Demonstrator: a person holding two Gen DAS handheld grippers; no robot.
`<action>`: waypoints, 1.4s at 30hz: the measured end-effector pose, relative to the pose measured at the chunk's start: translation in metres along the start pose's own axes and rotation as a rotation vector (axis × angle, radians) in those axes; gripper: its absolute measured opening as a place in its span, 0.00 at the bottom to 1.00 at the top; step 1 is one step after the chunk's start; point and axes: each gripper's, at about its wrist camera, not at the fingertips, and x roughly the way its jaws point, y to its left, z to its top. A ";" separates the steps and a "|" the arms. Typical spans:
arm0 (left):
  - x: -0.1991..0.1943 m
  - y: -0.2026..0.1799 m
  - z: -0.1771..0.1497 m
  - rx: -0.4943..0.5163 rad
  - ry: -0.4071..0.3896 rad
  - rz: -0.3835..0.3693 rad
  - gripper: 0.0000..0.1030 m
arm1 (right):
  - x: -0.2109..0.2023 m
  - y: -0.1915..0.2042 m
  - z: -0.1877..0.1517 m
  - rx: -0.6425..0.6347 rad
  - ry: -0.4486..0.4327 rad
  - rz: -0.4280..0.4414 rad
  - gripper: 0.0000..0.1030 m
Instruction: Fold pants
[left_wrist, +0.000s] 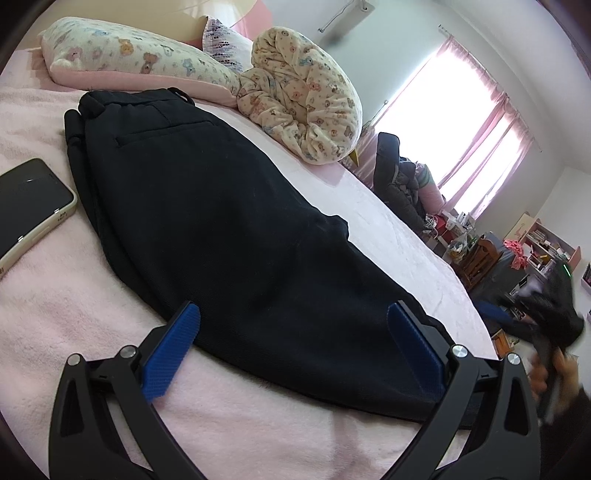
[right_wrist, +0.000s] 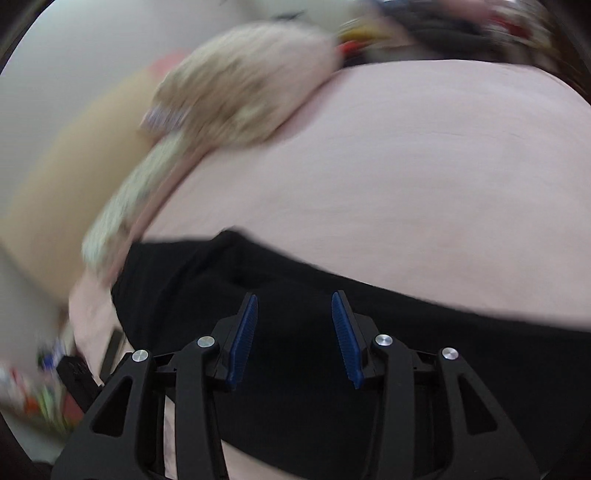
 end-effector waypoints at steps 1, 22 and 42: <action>0.000 0.001 0.000 -0.002 -0.001 -0.003 0.98 | 0.018 0.013 0.008 -0.038 0.030 -0.004 0.43; -0.004 0.005 -0.001 -0.028 -0.022 -0.059 0.98 | 0.145 0.086 0.053 -0.109 0.110 -0.284 0.00; -0.003 0.005 -0.001 -0.030 -0.022 -0.058 0.98 | 0.103 0.031 0.025 -0.176 0.271 -0.246 0.09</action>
